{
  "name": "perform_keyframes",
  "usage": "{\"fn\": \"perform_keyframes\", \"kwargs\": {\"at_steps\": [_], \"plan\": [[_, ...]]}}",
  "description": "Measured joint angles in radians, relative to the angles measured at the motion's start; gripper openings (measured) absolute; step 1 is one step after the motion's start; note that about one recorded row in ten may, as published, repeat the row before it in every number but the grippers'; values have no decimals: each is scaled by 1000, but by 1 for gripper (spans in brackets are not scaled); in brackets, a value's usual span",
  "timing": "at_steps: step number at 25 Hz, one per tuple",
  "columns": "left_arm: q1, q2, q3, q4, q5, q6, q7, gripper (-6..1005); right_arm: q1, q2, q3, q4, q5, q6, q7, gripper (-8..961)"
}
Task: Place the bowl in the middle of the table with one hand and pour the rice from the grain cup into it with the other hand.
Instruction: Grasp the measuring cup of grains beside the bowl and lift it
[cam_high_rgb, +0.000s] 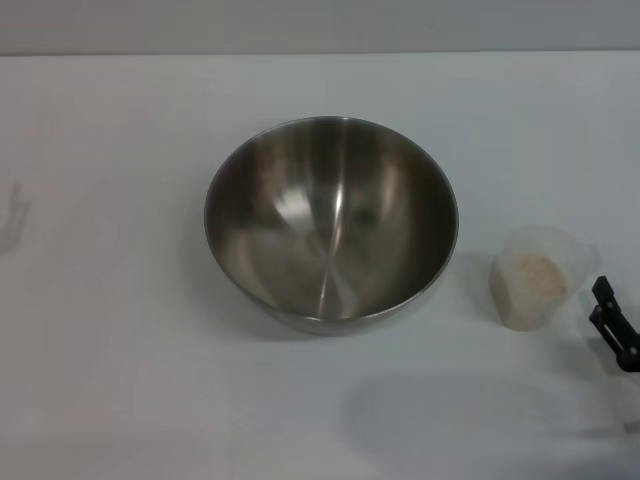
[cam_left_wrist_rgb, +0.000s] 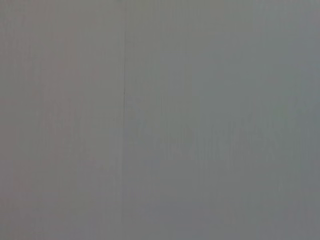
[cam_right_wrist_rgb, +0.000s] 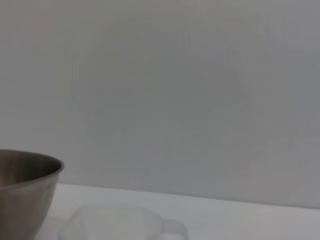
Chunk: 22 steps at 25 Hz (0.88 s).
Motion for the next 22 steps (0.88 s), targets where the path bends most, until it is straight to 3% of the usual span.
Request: {"fn": "perform_keyframes", "kwargs": {"at_steps": [22], "plan": [[8, 1, 0, -4, 0, 25, -2, 829, 70, -1, 11, -1, 6, 94, 0, 839]]}}
